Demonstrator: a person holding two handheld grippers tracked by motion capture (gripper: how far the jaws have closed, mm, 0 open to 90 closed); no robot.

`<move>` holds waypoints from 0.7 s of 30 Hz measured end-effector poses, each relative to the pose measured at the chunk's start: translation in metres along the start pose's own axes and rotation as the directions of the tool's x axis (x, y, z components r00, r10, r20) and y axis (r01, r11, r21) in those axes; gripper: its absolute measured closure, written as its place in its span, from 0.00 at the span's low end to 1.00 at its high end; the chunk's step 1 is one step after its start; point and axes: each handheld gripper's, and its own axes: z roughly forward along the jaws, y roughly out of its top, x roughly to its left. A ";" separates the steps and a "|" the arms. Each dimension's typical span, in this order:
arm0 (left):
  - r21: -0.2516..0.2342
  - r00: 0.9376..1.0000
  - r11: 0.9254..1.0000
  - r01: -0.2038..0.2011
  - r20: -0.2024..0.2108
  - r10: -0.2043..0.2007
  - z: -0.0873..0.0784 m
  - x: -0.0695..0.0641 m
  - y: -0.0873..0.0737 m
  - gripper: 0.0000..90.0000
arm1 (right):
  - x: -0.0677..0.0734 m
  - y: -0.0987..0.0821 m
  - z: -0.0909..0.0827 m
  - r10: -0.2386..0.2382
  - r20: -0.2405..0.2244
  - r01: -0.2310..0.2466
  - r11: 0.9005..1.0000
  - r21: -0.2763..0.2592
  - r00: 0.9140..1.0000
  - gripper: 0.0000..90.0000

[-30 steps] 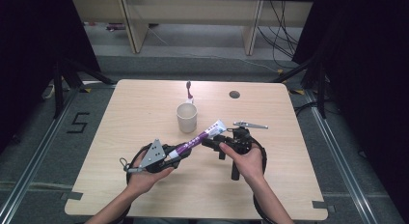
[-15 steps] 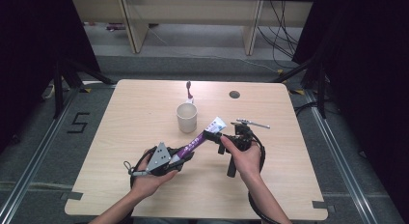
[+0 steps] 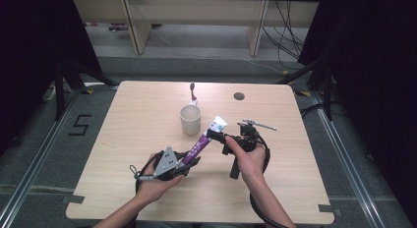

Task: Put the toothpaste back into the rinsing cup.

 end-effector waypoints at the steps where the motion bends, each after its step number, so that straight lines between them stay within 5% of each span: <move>1: 0.002 1.000 1.000 0.000 0.002 0.000 0.000 0.000 0.000 0.75 | -0.001 0.001 0.000 -0.049 0.002 0.049 0.999 -0.010 0.999 0.82; 3: 0.012 1.000 1.000 -0.009 0.007 0.009 0.002 0.000 0.000 0.74 | 0.001 0.001 0.001 -0.042 0.004 0.042 0.999 -0.004 0.999 0.84; 6: 0.029 1.000 1.000 0.004 0.019 -0.005 0.004 0.001 0.001 0.67 | 0.006 0.001 0.002 -0.105 0.022 0.105 0.995 0.002 0.994 0.86; 8: 0.049 1.000 0.999 0.016 0.020 -0.017 0.002 0.003 0.003 0.54 | 0.010 0.001 0.002 -0.187 0.062 0.187 0.982 0.010 0.980 0.87; 11: 0.060 1.000 0.998 0.021 0.014 -0.022 -0.002 0.005 0.007 0.44 | 0.012 0.003 0.001 -0.236 0.078 0.236 0.972 0.012 0.969 0.87; 16: 0.064 1.000 0.998 0.026 -0.001 -0.026 -0.004 0.010 0.017 0.42 | 0.027 0.004 0.001 -0.392 0.130 0.390 0.920 0.047 0.911 0.87; 17: 0.060 1.000 0.998 0.022 -0.004 -0.022 -0.004 0.010 0.021 0.43 | 0.029 0.003 0.003 -0.397 0.129 0.395 0.918 0.046 0.908 0.87; 20: 0.067 1.000 0.998 0.017 0.003 -0.018 -0.002 0.010 0.029 0.45 | 0.036 0.001 0.006 -0.491 0.134 0.486 0.871 0.069 0.861 0.87; 21: 0.070 1.000 0.997 0.017 -0.001 -0.017 -0.002 0.010 0.032 0.45 | 0.038 0.000 0.007 -0.491 0.136 0.485 0.871 0.077 0.861 0.87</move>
